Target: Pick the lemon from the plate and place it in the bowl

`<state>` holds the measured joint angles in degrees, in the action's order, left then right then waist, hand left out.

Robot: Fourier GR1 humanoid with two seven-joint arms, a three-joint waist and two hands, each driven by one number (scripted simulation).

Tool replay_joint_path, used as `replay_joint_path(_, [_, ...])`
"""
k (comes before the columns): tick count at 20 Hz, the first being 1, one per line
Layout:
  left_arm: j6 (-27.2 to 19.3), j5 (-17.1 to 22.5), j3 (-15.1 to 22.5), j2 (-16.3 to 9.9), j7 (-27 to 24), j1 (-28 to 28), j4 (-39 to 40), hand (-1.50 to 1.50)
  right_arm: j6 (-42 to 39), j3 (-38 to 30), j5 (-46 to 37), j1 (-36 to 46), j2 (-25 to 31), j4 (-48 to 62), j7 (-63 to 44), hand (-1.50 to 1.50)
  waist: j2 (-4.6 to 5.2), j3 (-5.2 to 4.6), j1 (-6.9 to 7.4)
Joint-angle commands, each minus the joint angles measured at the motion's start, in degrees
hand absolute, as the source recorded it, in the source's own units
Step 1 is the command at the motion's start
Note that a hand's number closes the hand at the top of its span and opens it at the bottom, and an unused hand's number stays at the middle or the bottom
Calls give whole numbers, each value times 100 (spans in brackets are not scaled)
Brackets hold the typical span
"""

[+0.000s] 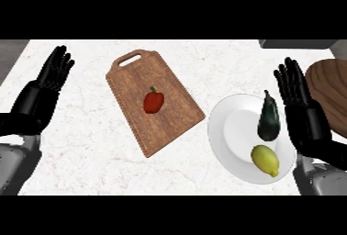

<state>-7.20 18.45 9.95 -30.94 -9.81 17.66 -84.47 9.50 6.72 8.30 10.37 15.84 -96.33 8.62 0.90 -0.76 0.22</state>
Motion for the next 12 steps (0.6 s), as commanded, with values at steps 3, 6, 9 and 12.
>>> replay_joint_path(3, [-687,-166,-163,166,612,-416,-178,0,-633,-951,934,-863,314,-511,734,150,-123,89,-79])
replay_joint_path(6, [-952,-198,-559,-179,795,-776,303,0,-1226,-2132,2113,-1016,741,-706,882,150,-174,109,-260])
replay_joint_path(9, [-833,-19,-543,-75,835,-854,375,0,-283,-1532,40,-2442,1366,732,-519,-150,-49,65,-372])
replay_joint_path(12, [-822,55,-497,-126,1118,-1231,-63,0,171,-1725,371,-3490,506,-77,-7,-150,-188,79,-301])
